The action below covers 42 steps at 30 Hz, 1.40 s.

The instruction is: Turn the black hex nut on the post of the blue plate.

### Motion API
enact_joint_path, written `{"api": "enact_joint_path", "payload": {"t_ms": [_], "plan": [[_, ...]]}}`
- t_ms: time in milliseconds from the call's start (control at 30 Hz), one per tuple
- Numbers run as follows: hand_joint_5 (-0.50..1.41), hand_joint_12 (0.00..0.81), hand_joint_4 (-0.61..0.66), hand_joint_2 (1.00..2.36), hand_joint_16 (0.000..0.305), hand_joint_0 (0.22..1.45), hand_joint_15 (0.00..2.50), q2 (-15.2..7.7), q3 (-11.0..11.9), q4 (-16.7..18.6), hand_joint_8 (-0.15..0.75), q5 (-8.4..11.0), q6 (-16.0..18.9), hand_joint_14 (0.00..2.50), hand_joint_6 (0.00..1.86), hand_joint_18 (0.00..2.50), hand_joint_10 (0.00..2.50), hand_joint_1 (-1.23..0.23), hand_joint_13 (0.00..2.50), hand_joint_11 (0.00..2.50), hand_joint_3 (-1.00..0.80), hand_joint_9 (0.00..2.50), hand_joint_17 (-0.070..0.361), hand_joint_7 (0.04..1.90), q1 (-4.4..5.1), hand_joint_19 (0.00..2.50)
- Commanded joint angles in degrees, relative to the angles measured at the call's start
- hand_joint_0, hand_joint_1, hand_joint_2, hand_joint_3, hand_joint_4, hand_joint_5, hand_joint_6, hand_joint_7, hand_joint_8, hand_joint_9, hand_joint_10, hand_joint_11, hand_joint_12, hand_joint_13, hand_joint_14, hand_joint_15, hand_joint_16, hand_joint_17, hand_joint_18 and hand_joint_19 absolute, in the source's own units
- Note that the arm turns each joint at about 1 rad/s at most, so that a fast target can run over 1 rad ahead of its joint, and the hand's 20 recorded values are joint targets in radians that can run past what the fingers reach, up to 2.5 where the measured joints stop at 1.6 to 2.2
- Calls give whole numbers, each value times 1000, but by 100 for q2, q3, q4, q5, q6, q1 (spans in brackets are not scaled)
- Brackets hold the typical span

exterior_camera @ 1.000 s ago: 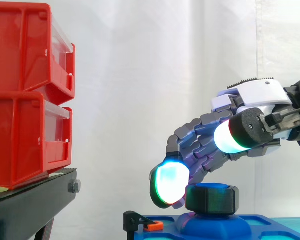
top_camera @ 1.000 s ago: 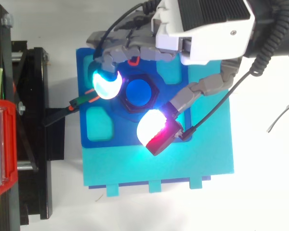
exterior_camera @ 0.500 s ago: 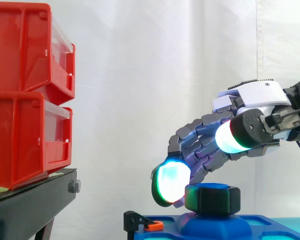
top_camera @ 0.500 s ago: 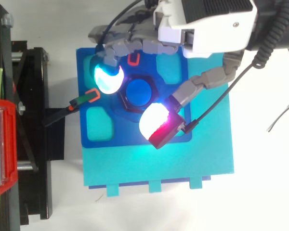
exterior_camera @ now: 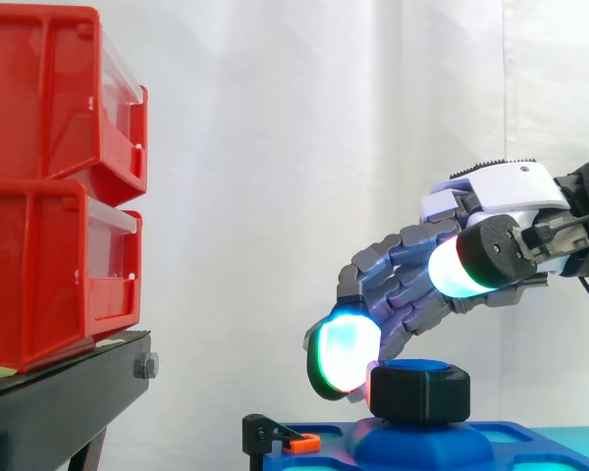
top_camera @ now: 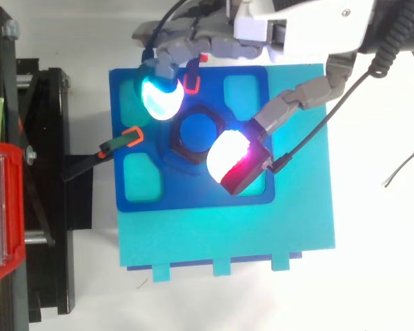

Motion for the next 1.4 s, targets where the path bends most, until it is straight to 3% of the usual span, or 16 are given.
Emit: {"api": "enact_joint_path", "payload": {"t_ms": [0, 300, 900, 1033, 1200, 1367], "plan": [[-245, 560, 428, 1000, 66, 472, 451, -1, 0, 0, 441, -71, 0, 4, 504, 367, 2, -480, 462, 34, -500, 303, 148, 987, -58, 342], [-245, 559, 428, 1000, 65, 473, 448, -1, 0, -17, 439, -194, 0, 4, 504, 366, 0, -481, 463, 35, -500, 306, 147, 987, -120, 340], [-245, 561, 432, 1000, 66, 471, 450, 8, 17, -26, 441, -265, 17, 4, 504, 371, 0, -476, 466, 40, -500, 306, 148, 969, -181, 337], [-246, 563, 430, 1000, 67, 463, 451, 8, 140, -52, 445, -265, 17, 5, 504, 362, 0, -449, 459, 33, -500, 303, 150, 923, -181, 348], [-248, 568, 433, 1000, 67, 459, 452, 8, 492, -255, 449, -318, 0, 4, 504, 360, 0, -440, 453, 29, -500, 303, 151, 852, -173, 346], [-251, 567, 418, 1000, 67, 459, 451, -1, 580, -307, 450, -300, -9, 5, 504, 362, 0, -455, 452, 23, -500, 303, 151, 820, -120, 345]]}}
